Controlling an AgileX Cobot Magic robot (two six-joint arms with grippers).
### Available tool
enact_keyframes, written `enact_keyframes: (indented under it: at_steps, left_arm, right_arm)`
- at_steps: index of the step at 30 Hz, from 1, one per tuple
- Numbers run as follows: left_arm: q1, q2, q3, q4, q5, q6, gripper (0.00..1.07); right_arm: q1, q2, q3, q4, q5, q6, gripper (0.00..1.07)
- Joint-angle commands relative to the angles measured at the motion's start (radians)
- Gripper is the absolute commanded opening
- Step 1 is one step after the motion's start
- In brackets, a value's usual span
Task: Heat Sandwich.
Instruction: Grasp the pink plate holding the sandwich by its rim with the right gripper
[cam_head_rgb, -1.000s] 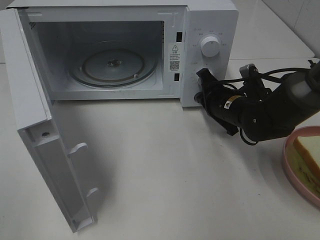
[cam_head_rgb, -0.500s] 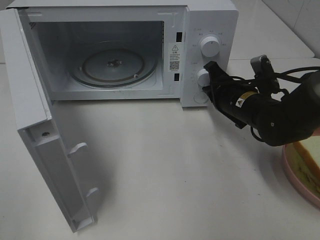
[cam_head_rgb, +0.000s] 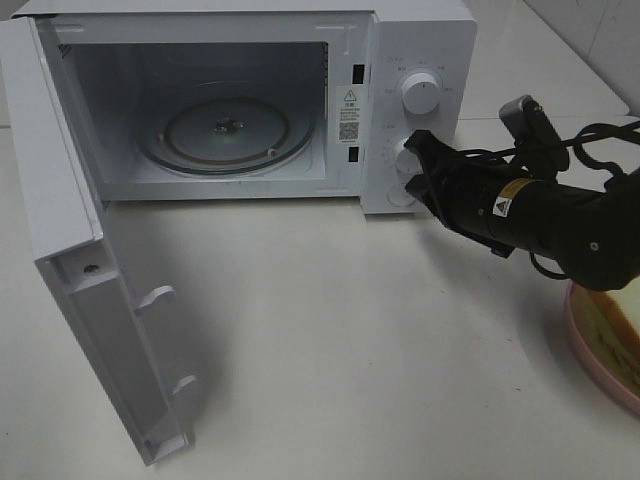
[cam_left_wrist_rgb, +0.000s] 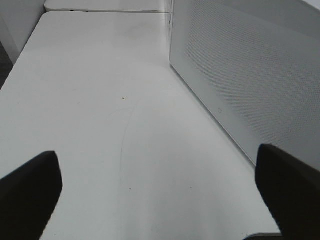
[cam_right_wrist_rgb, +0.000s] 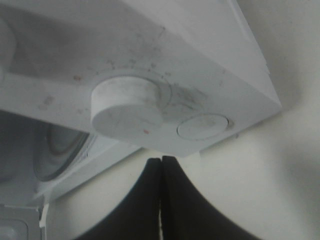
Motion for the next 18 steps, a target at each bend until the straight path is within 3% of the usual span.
enact_keyframes:
  at_steps: [1,7,13,18]
  left_arm:
    - [0.001,-0.020,0.002,0.000,-0.009,0.000,0.98]
    - [0.001,-0.020,0.002,0.000,-0.009,0.000,0.98]
    - [0.001,-0.020,0.002,0.000,-0.009,0.000,0.98]
    - [0.001,-0.020,0.002,0.000,-0.009,0.000,0.98]
  right_arm:
    - [0.001,-0.052,0.021,-0.101,0.077,-0.022,0.00]
    - [0.001,-0.181,0.028,-0.302,0.289,-0.017,0.01]
    - [0.001,-0.292,0.028,-0.405,0.444,-0.011,0.03]
    - [0.001,-0.386,0.028,-0.458,0.579,-0.016,0.14]
